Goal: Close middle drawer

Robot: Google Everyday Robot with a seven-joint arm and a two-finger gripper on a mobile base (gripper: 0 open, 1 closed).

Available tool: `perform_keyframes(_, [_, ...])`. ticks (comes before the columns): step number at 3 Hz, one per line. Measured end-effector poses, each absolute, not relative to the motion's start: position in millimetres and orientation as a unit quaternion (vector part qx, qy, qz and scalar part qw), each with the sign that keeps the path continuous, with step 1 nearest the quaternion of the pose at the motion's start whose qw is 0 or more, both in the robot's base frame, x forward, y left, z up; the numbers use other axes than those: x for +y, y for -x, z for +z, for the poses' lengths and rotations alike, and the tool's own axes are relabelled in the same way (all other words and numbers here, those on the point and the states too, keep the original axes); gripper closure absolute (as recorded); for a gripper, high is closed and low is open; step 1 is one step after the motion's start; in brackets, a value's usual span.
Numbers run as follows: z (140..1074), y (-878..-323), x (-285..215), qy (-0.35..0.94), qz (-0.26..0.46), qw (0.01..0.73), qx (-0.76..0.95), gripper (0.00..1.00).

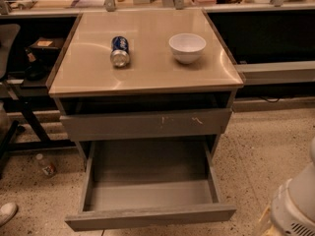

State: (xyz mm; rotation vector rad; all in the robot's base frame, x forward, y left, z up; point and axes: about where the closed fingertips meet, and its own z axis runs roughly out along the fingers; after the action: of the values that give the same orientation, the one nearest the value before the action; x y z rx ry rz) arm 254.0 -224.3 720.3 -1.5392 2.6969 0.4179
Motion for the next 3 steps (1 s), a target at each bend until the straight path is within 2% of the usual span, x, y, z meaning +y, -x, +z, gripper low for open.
perform_keyframes(1, [660,-223,-211,0.458,0.185,-0.040,0.868,1.00])
perform_keyframes(3, [636,-212,-209,0.448,0.207,-0.052,0.868,1.00])
